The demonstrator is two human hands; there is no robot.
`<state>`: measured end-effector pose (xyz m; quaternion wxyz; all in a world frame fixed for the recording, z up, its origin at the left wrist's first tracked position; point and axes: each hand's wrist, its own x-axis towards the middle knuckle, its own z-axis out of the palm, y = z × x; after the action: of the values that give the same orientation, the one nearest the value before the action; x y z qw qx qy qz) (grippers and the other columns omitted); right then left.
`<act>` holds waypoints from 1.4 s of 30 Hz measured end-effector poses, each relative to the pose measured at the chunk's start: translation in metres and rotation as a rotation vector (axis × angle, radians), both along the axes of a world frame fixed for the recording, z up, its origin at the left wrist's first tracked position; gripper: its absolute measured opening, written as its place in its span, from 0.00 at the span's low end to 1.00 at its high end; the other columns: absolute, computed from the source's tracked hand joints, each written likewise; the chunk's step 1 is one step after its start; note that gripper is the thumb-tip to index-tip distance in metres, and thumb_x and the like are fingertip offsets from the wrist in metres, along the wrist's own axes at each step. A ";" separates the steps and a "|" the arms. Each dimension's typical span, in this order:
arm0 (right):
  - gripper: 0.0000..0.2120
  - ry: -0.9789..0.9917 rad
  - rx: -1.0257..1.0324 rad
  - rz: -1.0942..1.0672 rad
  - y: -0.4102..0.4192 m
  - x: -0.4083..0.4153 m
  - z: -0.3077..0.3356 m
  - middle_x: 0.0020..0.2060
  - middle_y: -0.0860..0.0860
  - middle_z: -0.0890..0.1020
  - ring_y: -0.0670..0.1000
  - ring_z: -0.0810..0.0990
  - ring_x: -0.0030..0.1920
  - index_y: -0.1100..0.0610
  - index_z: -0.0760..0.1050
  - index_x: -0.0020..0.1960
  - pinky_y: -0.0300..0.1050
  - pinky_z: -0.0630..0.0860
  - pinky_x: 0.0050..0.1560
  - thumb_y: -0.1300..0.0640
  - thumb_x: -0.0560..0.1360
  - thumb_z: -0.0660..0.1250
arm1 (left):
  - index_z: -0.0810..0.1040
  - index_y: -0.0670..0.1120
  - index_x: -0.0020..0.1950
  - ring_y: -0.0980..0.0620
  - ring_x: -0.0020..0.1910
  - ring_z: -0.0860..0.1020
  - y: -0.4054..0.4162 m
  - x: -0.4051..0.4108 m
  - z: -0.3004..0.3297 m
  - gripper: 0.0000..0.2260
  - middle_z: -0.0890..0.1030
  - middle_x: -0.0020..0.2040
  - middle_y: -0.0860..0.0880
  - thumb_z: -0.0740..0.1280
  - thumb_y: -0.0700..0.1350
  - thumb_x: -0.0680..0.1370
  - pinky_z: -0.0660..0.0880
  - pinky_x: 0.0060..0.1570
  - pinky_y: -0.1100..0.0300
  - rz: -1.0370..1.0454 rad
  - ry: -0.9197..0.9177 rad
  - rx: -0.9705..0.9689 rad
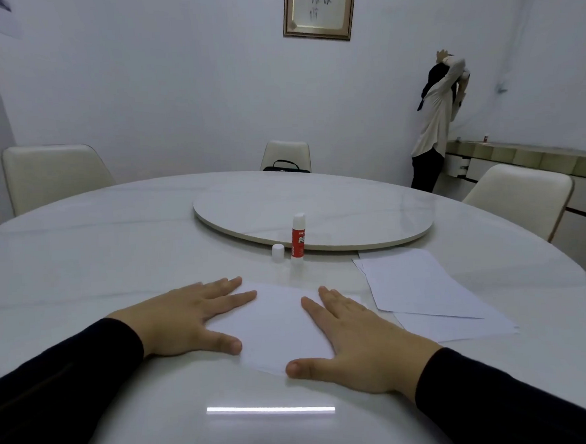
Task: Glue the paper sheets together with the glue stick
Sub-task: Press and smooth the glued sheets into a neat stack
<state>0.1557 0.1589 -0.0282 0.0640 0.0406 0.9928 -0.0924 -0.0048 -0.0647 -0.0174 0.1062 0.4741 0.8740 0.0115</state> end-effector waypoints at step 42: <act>0.32 0.302 -0.098 -0.099 -0.002 0.001 0.008 0.58 0.44 0.71 0.46 0.67 0.61 0.51 0.71 0.63 0.44 0.68 0.61 0.31 0.67 0.62 | 0.63 0.51 0.72 0.50 0.64 0.67 0.055 0.015 0.007 0.41 0.70 0.63 0.50 0.74 0.62 0.64 0.69 0.61 0.56 0.485 -0.076 0.379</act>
<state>0.1571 0.1573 -0.0204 -0.0886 0.0721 0.9823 -0.1486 0.0099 -0.0098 -0.0102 0.0425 0.2622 0.9393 0.2171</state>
